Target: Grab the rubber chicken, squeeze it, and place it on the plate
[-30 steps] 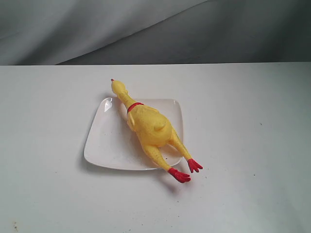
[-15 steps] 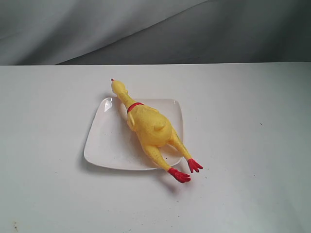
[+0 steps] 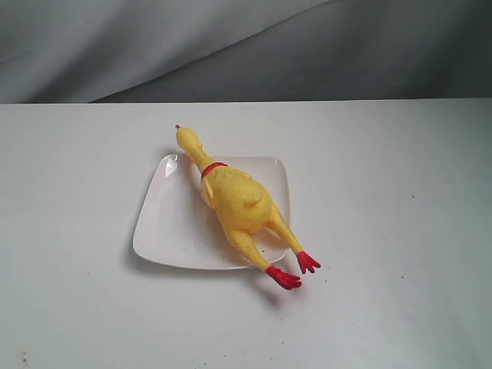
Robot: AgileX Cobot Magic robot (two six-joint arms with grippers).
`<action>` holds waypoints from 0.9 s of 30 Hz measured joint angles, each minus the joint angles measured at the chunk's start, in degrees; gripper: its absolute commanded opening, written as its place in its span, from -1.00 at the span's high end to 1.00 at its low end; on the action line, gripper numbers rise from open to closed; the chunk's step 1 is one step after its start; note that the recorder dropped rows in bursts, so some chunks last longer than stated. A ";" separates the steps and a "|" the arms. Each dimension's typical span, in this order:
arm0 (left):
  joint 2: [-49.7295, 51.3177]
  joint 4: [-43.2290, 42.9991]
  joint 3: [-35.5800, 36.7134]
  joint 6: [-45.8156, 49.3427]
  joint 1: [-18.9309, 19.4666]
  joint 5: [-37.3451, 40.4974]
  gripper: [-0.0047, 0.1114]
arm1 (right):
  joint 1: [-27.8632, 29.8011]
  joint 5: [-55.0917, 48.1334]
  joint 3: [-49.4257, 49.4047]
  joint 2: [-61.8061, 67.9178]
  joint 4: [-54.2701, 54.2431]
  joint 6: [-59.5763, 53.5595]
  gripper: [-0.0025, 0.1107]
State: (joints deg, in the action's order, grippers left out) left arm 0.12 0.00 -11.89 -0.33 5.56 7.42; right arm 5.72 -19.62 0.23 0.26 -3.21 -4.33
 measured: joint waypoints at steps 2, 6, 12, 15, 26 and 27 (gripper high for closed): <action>0.00 0.00 3.60 -0.59 0.00 0.12 0.90 | 0.00 0.00 0.00 0.00 0.00 0.00 0.96; 0.00 -1.62 8.65 -2.95 0.00 0.22 0.90 | 0.00 0.00 0.00 0.00 0.00 0.00 0.96; 0.00 -1.76 11.63 -3.54 0.00 0.78 0.90 | 0.00 0.00 0.00 0.00 0.00 0.00 0.96; 0.00 -1.76 11.63 -3.54 0.00 3.23 0.90 | 0.00 0.00 0.00 0.00 0.00 0.00 0.96; 0.00 -1.76 11.63 -3.70 0.00 6.65 0.90 | 0.00 0.00 0.00 0.00 0.00 0.00 0.96; 0.00 -1.76 11.63 -3.70 0.00 6.65 0.90 | 0.00 0.00 0.00 0.00 0.00 0.00 0.96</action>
State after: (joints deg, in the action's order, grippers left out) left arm 0.12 -1.76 -0.26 -4.03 5.56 14.06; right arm 5.72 -19.62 0.23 0.26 -3.21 -4.33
